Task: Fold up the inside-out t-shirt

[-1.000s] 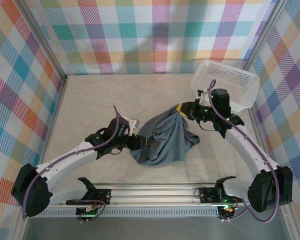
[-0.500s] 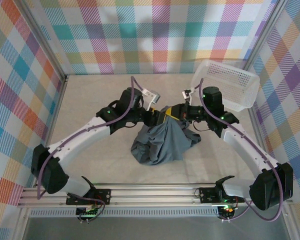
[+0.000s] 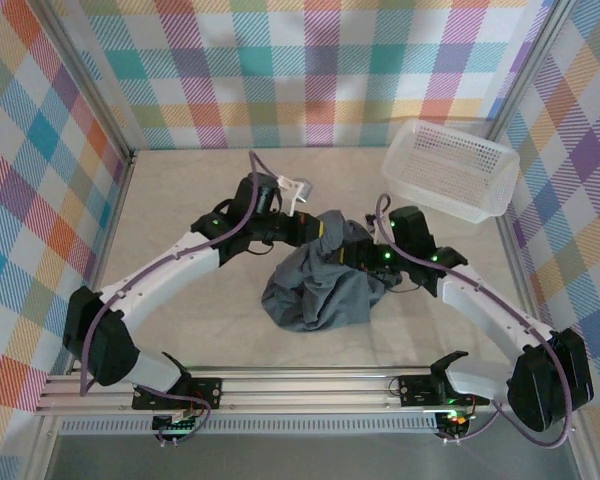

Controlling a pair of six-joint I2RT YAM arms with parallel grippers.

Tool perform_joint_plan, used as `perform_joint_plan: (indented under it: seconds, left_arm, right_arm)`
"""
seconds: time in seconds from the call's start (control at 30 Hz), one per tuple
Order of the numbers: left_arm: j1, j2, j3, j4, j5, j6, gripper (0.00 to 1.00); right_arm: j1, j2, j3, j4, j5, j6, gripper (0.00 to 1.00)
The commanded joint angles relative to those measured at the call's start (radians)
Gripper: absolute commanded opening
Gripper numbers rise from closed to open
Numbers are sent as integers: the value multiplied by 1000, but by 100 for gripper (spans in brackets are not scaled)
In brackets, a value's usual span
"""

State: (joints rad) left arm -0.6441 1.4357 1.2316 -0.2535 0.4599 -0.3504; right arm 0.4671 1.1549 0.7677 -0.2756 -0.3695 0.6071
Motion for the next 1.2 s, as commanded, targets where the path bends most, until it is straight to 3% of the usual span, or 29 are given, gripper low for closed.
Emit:
perform_joint_plan:
  seconds: [0.0,0.07,0.17,0.23,0.33,0.43,0.53,0.6,0.7,0.77,0.83,1.0,1.17]
  left_arm:
    - [82,-86,-68,191,102,-191,0]
    - [107,-108,-100,248,134,-247,0]
    - [107,-115,-109,257,194,-240,0]
    - [102,-99,-118,274,245,-238,0]
    - [82,-72,-117,257,289,-213,0]
    - [51,-43,-90,229,341,-187,0]
    - [20,-30,-57,192,346,-155,0]
    - [17,-28,-39,172,337,-147,0]
    - [18,-35,-15,111,284,-114,0]
    - [36,-24,22,-60,98,-84,0]
    - [84,18,22,-133,-2,-68,0]
    - [139,134,-46,30,88,-64,0]
    - [143,125,-92,91,107,-98,31]
  right_arm:
    - [-1,-55,-142,-7,287,135,20]
    - [-1,-74,-287,76,316,211,26]
    - [3,-77,-376,198,172,202,41]
    - [33,-102,-313,133,136,108,50]
    - [84,-177,-193,34,196,-77,62]
    - [152,-231,-117,73,254,-333,74]
    - [164,-199,-64,137,248,-458,77]
    - [163,-139,-13,131,238,-471,71]
    - [164,-65,45,108,125,-442,34]
    - [163,-58,57,112,15,-373,14]
    - [162,-78,55,112,-52,-283,4]
    - [149,-150,-10,288,-249,-41,1]
    - [135,-150,-31,386,-259,77,4]
